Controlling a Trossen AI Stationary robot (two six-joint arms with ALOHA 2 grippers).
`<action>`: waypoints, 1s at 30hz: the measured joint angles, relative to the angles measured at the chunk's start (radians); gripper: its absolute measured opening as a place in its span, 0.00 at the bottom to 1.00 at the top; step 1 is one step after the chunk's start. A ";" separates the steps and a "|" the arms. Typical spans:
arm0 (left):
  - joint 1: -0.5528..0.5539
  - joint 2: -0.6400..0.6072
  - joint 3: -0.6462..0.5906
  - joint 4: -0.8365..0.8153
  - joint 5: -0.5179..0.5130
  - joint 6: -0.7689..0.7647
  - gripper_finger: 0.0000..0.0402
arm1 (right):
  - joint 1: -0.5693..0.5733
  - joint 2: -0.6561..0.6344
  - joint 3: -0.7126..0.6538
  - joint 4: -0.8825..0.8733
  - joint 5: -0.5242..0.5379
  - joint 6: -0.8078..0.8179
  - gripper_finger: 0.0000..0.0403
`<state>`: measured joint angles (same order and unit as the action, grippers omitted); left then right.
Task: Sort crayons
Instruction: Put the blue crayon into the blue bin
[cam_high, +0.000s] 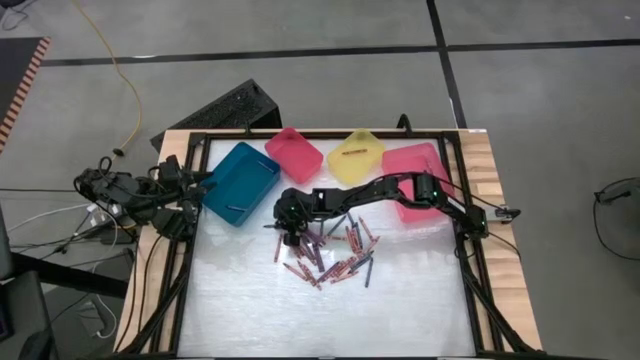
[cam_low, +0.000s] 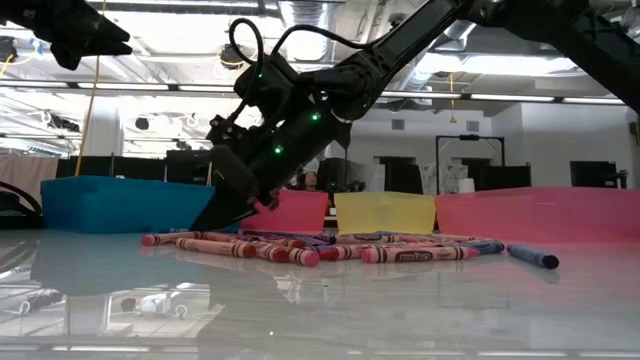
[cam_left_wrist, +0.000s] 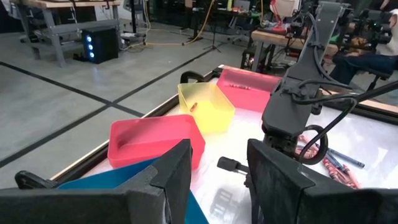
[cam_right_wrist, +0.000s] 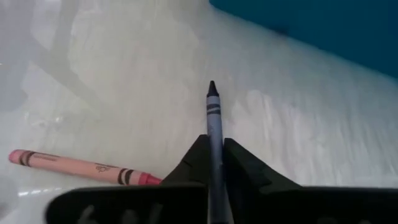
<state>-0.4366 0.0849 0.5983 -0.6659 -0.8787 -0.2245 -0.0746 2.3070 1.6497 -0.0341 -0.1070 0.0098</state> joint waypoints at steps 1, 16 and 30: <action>0.000 0.000 0.000 0.000 0.000 0.000 0.36 | 0.000 0.000 0.000 0.000 0.000 0.006 0.08; 0.000 0.000 0.000 0.000 0.000 0.000 0.36 | -0.001 -0.008 -0.004 0.062 0.004 0.020 0.01; 0.000 0.000 0.000 -0.001 0.000 -0.001 0.36 | -0.034 -0.104 -0.002 0.132 0.004 -0.026 0.01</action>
<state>-0.4367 0.0849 0.5983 -0.6666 -0.8788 -0.2253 -0.1088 2.2026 1.6482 0.0974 -0.1032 -0.0160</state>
